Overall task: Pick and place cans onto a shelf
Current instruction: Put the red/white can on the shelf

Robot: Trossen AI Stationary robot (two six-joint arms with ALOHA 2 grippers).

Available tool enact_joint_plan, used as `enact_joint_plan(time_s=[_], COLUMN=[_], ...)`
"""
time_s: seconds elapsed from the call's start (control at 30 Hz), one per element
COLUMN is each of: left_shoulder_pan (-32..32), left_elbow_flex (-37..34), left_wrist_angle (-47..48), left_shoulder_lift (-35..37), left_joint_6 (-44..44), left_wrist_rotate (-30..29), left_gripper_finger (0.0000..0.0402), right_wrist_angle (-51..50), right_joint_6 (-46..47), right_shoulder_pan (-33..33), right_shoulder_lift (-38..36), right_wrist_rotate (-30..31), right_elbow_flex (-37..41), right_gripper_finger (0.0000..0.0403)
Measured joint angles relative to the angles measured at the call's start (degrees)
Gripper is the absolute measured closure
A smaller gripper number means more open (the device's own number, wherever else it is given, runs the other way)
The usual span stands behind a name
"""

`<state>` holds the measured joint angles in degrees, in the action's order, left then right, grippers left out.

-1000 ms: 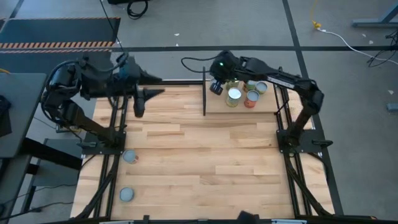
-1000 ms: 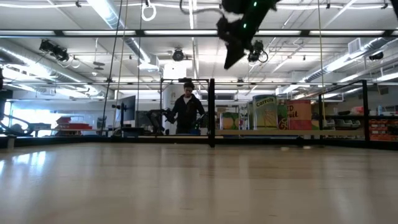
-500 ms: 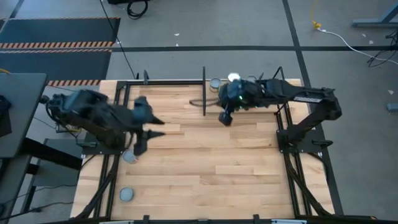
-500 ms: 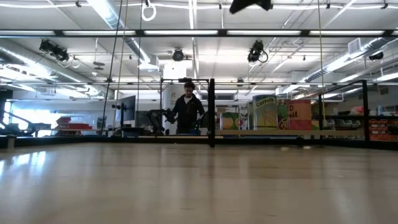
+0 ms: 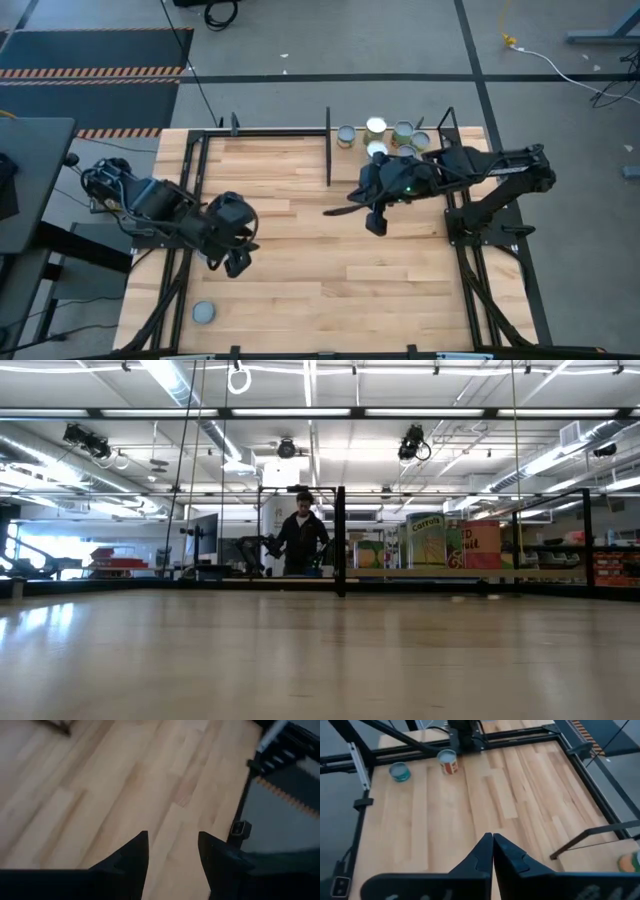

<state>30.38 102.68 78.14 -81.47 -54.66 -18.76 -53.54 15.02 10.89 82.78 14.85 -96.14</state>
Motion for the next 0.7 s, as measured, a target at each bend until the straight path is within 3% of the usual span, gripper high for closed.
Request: enact_joint_plan(time_s=[0.33,0.53,0.7], left_shoulder_pan=[10.2,18.1,24.0], left_elbow_flex=[0.0,0.0,0.0], left_wrist_angle=[5.1,10.5,11.4], left_shoulder_lift=[-0.9,-1.9,-3.8], left_joint_6=[-18.2,-30.5,-38.3], left_wrist_rotate=[3.4,4.9,5.2], left_gripper_finger=[0.0225,0.0225,0.0225], right_wrist_angle=[4.7,4.1,3.1], right_joint_6=[6.4,2.7,-1.6], right_shoulder_pan=[0.8,0.8,1.2], right_shoulder_lift=[0.6,0.6,0.6], right_wrist_rotate=[0.0,-0.2,-5.5], right_elbow_flex=[0.0,0.0,0.0], right_gripper_finger=[0.0387,0.0385,0.0385])
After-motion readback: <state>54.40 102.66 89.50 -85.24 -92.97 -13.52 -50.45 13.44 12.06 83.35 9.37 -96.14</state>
